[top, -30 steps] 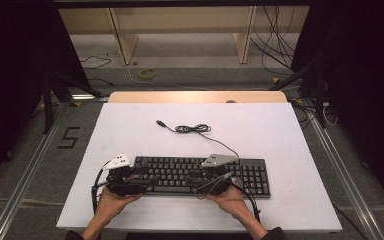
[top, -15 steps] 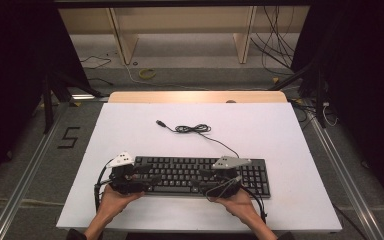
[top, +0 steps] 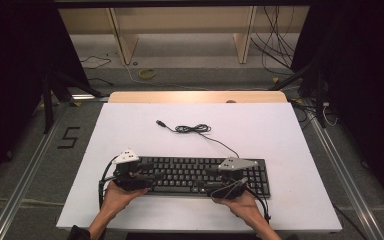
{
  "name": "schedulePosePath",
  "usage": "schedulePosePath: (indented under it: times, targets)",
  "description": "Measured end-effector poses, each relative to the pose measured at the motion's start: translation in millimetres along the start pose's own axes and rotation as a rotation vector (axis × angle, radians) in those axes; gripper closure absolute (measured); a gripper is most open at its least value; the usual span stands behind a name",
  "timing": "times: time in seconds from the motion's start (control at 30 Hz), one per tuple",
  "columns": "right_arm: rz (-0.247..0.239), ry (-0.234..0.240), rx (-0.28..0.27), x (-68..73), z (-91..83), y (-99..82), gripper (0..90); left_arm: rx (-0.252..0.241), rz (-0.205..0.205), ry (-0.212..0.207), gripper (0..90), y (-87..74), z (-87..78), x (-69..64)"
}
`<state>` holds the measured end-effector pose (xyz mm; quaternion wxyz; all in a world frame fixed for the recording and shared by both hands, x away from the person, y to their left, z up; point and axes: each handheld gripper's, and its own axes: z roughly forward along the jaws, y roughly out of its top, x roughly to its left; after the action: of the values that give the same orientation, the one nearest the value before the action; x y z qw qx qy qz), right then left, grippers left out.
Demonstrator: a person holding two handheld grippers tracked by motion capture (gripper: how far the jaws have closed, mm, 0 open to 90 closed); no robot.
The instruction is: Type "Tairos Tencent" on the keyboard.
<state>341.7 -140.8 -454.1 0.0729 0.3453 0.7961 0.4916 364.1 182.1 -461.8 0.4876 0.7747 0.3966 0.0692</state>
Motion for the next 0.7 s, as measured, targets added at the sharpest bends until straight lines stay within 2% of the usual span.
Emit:
schedulePosePath:
  times: [0.17,0.33,0.53,0.7]
  targets:
    - [0.001,0.0,-0.003,0.3,-2.2,-0.8,41.6,0.012,0.002,0.009,41.0,2.3,2.9,0.9]
    - [0.0,-0.005,0.008,0.4,-3.2,-2.4,39.1,0.032,0.008,0.017,48.4,7.0,9.3,2.0]
    - [0.005,-0.01,0.007,0.5,-5.8,-4.3,37.5,0.086,0.016,0.033,64.1,11.2,19.6,2.7]
    - [0.004,-0.011,0.01,1.0,-7.3,-5.8,37.4,0.122,0.051,0.053,77.3,13.9,28.1,1.1]
